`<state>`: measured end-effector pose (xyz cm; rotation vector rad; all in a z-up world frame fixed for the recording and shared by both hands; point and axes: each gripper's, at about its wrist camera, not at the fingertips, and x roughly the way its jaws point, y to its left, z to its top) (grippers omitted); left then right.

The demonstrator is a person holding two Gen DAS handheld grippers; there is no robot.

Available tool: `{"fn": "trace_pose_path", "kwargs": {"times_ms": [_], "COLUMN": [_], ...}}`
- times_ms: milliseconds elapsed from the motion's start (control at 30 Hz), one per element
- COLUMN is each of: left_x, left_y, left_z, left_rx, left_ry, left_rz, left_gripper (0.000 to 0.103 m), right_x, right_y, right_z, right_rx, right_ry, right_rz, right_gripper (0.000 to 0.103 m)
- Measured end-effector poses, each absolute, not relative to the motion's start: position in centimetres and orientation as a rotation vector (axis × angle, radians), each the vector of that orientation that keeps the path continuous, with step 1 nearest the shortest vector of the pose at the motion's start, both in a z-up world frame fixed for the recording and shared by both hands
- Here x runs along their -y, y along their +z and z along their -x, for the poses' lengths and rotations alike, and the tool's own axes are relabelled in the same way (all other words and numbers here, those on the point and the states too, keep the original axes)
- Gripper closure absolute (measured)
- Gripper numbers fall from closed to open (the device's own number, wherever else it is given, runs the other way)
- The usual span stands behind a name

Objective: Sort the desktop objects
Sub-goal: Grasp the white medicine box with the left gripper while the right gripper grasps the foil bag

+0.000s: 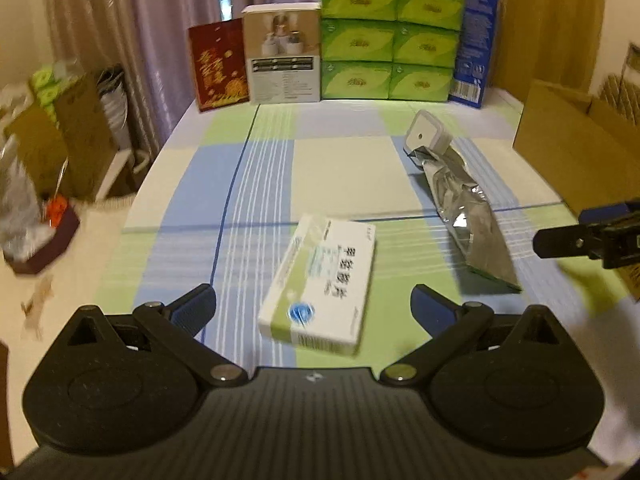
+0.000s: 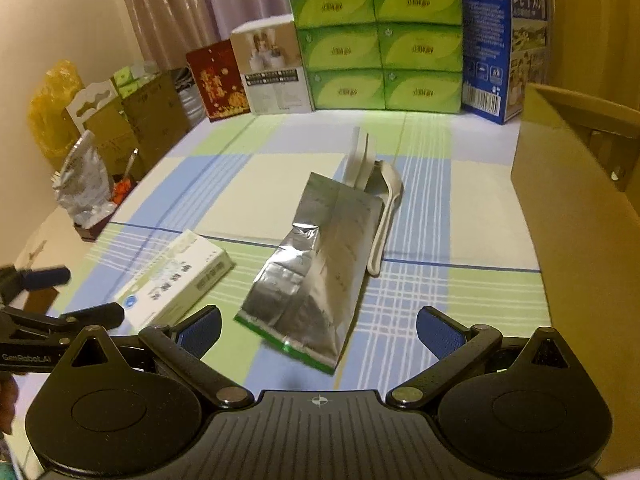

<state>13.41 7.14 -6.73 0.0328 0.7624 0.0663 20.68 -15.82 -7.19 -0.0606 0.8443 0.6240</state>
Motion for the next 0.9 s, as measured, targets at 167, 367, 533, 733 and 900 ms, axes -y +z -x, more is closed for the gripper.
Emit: {"fn": "trace_pose_path", "kwargs": {"times_ms": [167, 367, 533, 733, 900], "left_x": [-7.4, -8.8, -9.3, -9.3, -8.9], "left_y": [-8.8, -10.5, -11.3, -11.8, -12.2], "left_z": [-15.6, -17.1, -17.7, -18.3, -18.5], "left_rx": [-0.808, -0.849, -0.869, -0.873, -0.887], "left_ry": [0.029, 0.013, 0.014, 0.018, 0.031], "left_rz": [-0.111, -0.032, 0.008, 0.021, 0.017], "left_gripper": [0.001, 0.004, 0.009, 0.014, 0.027], "right_x": [14.6, 13.4, 12.9, 12.2, 11.7], "right_y": [-9.1, -10.9, -12.0, -12.6, -12.4], "right_z": [-22.5, -24.6, -25.8, -26.4, -26.0], "right_rx": [-0.876, -0.918, -0.966, -0.966, -0.959], "right_ry": [0.625, 0.624, 0.613, 0.608, 0.604], "right_rz": [0.037, 0.011, -0.026, -0.021, 0.021], "right_gripper": [0.002, 0.002, 0.002, 0.011, 0.027]}}
